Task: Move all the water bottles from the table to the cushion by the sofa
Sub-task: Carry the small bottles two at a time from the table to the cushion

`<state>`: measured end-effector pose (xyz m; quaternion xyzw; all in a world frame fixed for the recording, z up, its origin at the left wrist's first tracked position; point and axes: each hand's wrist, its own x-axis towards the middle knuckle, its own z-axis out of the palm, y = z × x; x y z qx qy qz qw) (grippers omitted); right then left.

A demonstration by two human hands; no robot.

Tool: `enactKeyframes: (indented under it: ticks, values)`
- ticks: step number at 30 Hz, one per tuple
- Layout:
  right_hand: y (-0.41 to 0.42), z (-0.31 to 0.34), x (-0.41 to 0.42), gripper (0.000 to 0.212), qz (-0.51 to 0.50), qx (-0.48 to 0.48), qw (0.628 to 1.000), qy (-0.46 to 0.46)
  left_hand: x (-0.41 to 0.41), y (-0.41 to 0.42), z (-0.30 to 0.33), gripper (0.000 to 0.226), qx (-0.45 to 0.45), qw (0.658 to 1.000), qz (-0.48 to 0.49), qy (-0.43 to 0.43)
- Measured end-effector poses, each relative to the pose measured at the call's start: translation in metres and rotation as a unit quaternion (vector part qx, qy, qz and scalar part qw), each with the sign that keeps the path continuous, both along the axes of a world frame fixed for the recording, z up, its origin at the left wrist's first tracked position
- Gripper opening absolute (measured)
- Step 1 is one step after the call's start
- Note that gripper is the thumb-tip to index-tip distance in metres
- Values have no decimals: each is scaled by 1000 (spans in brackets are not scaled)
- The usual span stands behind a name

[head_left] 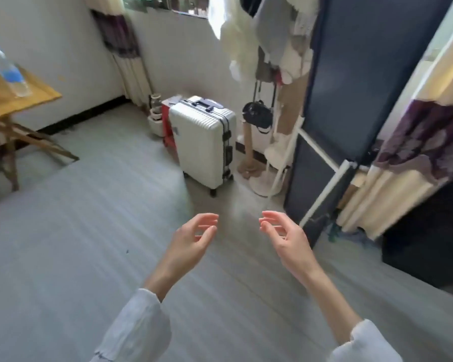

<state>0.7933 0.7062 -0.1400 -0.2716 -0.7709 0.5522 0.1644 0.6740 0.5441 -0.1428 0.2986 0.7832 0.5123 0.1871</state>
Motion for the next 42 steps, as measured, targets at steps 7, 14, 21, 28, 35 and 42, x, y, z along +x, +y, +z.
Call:
enactKeyframes:
  ticks: [7,14,21,28,35,42]
  values:
    - [-67,-7,-188,16,191,-2,982,2,-123,-112,-9,19,-16,976,216,-13]
    - [-94,-12,-373,11,318,-6,948,24,-257,-148,-14,19,-21,942,334,-4]
    - [-105,9,-546,12,373,-19,927,44,-386,-157,2,19,-22,926,376,-13]
    - [-153,-3,-695,12,445,-16,895,25,-513,-197,-11,20,-15,901,433,-23]
    - [-217,-10,-879,12,470,16,882,27,-690,-255,-21,19,0,894,447,-20]
    - [-278,20,-1060,19,489,36,871,38,-873,-324,5,21,-3,889,458,-3]
